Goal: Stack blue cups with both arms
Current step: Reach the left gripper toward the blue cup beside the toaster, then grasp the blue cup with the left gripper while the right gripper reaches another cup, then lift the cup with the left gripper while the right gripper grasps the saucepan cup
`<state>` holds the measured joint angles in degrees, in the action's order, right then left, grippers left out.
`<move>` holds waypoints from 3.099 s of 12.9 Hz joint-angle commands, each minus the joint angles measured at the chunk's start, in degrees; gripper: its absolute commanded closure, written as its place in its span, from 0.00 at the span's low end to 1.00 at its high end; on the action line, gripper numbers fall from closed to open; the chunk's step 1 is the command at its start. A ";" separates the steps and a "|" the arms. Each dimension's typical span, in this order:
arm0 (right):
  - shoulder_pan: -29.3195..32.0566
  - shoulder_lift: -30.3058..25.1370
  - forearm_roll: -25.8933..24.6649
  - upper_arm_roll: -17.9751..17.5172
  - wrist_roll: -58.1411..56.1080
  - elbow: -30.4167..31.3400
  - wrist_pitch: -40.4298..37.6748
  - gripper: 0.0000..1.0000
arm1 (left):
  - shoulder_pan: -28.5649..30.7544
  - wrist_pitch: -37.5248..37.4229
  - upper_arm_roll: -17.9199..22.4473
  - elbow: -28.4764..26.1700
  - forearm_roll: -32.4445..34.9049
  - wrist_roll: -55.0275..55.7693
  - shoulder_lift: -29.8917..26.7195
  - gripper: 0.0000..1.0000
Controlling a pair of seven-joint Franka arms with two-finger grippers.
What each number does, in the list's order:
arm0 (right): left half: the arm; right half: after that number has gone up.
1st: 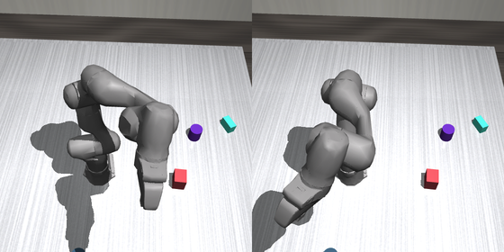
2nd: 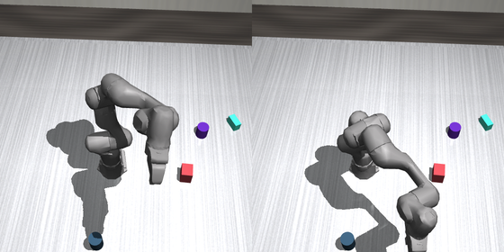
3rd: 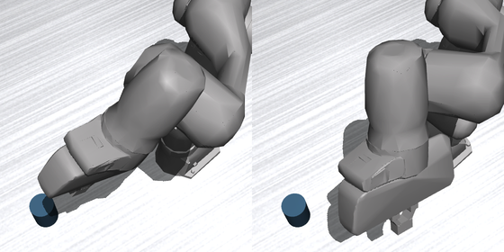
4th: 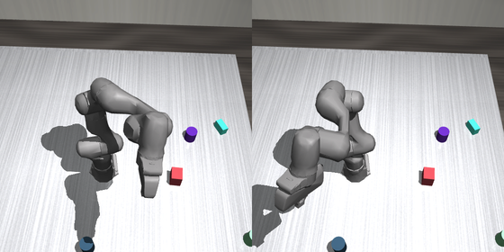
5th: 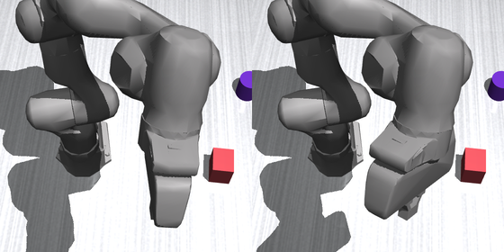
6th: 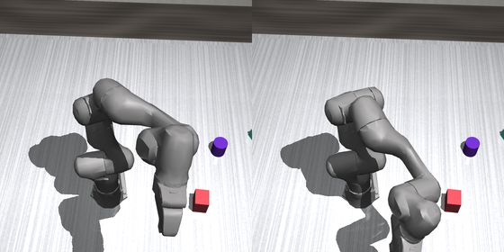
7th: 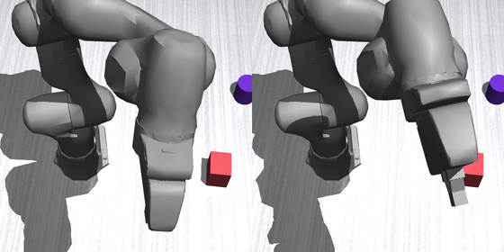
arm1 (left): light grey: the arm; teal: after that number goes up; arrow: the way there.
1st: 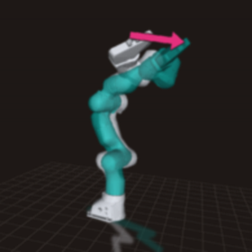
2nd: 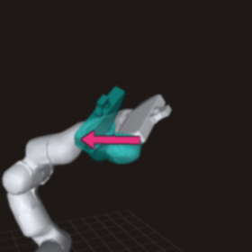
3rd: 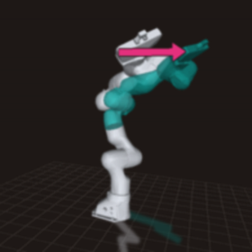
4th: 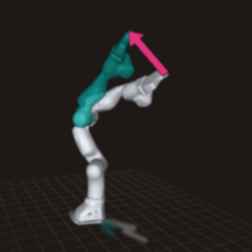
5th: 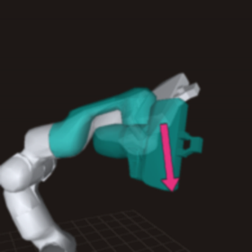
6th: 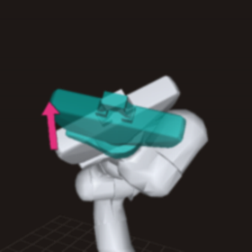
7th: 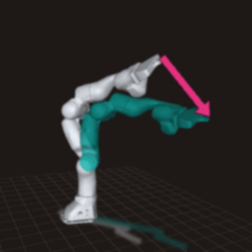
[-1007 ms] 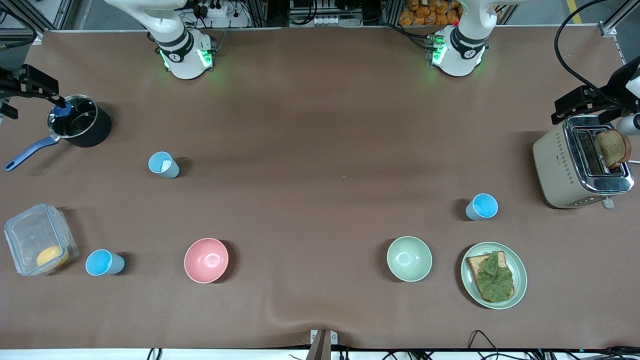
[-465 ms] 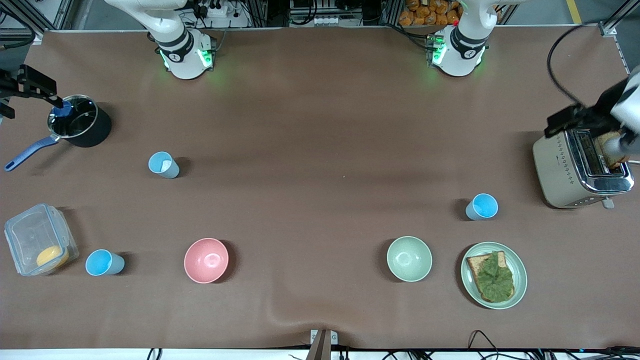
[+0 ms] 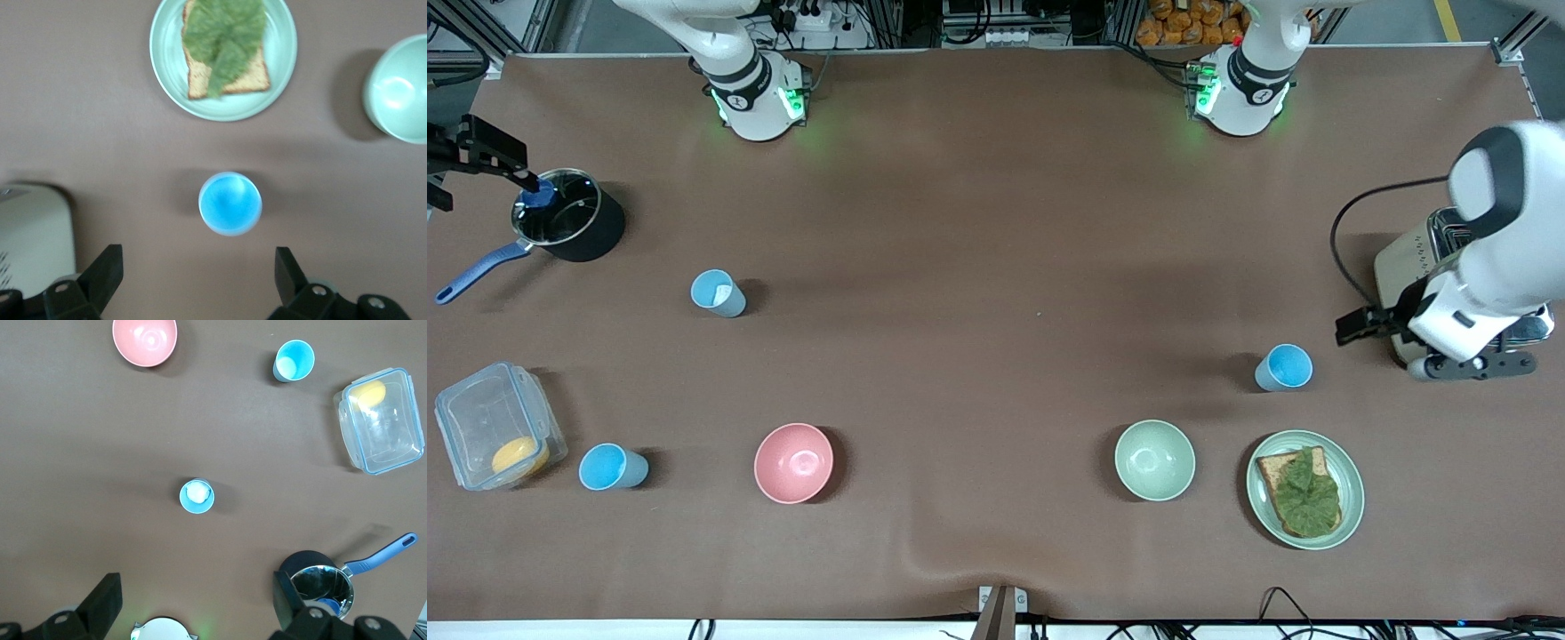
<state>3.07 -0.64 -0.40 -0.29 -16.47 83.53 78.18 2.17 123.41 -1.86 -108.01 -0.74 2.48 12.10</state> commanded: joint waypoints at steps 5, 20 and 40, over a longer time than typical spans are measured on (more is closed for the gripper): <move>-0.70 8.63 -0.74 -0.32 -1.11 -0.39 -0.49 0.00 | 0.56 11.59 -0.43 -3.61 2.06 0.77 9.08 0.00; -2.10 -5.34 3.29 -0.67 13.03 54.17 46.52 0.00 | -0.06 12.12 -0.60 -3.35 2.06 1.55 14.71 1.00; -5.27 8.11 4.09 -0.50 16.82 59.11 66.93 1.00 | -0.85 -16.34 -14.13 14.14 2.15 10.60 1.70 1.00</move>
<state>-2.39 7.20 3.10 -0.94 0.85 142.20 144.49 1.28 109.69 -14.81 -96.03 -0.14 11.23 12.92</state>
